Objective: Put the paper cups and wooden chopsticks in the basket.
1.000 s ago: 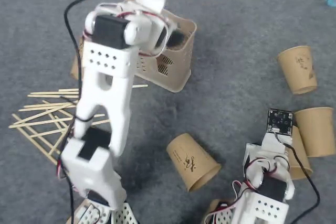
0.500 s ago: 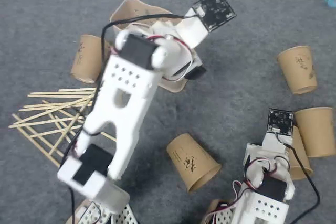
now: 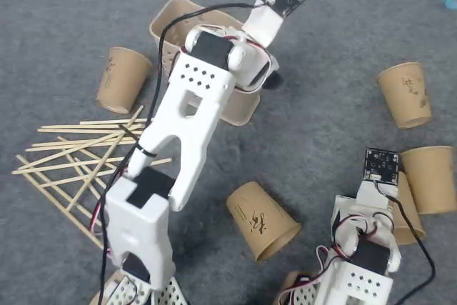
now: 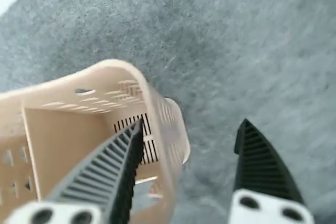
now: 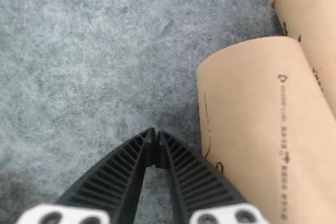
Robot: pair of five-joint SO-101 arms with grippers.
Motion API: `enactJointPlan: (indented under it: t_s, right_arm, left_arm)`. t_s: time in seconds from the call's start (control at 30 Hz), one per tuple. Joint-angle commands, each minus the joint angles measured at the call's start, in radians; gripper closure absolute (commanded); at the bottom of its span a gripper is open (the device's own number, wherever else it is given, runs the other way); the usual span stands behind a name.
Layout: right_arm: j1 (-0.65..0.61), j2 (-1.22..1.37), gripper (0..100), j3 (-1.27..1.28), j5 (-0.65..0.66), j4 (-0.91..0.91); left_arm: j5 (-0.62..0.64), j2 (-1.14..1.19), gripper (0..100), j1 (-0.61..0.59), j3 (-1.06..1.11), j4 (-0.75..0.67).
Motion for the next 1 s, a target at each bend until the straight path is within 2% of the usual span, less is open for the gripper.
enactJointPlan:
  t_s: [0.0,0.07,0.1,0.17,0.33,0.6,0.87,0.97]
  right_arm:
    - [0.010,-0.015,99.0,0.000,0.014,-0.025]
    - [0.010,-0.015,99.0,0.000,0.014,-0.025]
    - [0.010,-0.015,99.0,0.000,0.014,-0.025]
    - [0.010,-0.015,99.0,0.000,0.014,-0.025]
    - [0.010,-0.015,99.0,0.000,0.014,-0.022]
    - [0.010,-0.015,99.0,0.000,0.014,-0.024]
    - [0.010,-0.015,99.0,0.000,0.014,-0.025]
    - [0.010,-0.015,99.0,0.000,0.014,-0.025]
  left_arm:
    - [0.100,-0.003,84,0.029,-0.065,-0.017]
    - [0.169,-0.002,98,0.054,-0.079,-0.023]
    - [0.210,0.005,100,0.064,-0.087,-0.025]
    - [0.301,0.021,97,0.077,-0.097,-0.023]
    - [0.433,0.097,99,0.074,-0.200,-0.012]
    - [0.666,0.184,99,0.078,-0.533,0.087]
    - [0.657,0.235,97,0.110,-0.648,0.114]
    - [0.595,0.235,86,0.144,-0.653,0.127]
